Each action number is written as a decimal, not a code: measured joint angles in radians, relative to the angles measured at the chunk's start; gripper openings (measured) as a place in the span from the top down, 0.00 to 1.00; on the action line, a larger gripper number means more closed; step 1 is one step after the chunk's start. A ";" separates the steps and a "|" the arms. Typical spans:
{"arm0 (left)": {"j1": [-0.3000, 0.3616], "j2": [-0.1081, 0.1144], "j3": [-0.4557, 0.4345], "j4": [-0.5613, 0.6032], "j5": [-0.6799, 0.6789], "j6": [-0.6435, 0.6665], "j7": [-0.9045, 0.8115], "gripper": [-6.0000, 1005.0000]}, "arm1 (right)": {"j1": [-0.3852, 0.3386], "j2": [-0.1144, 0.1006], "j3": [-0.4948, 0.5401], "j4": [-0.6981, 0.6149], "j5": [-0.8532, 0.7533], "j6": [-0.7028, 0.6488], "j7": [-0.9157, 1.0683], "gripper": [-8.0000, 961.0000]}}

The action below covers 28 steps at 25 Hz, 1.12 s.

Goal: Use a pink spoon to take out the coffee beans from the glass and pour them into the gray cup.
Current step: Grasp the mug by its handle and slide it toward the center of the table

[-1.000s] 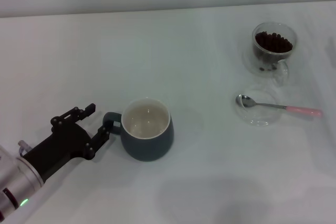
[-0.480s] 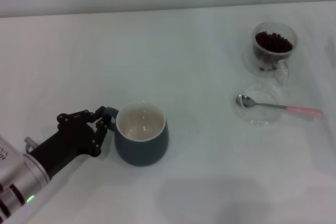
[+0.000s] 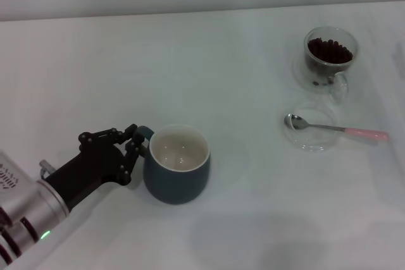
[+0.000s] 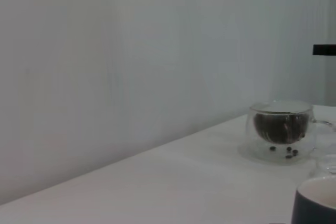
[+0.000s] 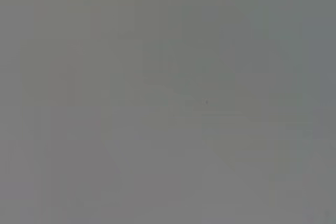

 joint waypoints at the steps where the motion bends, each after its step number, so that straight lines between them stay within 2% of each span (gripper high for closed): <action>1: -0.002 0.000 0.002 -0.008 0.001 0.010 0.000 0.88 | 0.000 0.000 0.000 0.000 0.000 0.000 0.000 0.14; 19: 0.009 -0.003 0.004 -0.041 0.039 0.039 0.000 0.89 | -0.004 -0.003 0.000 -0.013 0.002 0.000 0.000 0.14; 28: 0.028 -0.003 -0.008 -0.049 0.030 0.032 0.000 0.84 | -0.008 -0.001 0.000 -0.014 0.001 0.000 0.000 0.14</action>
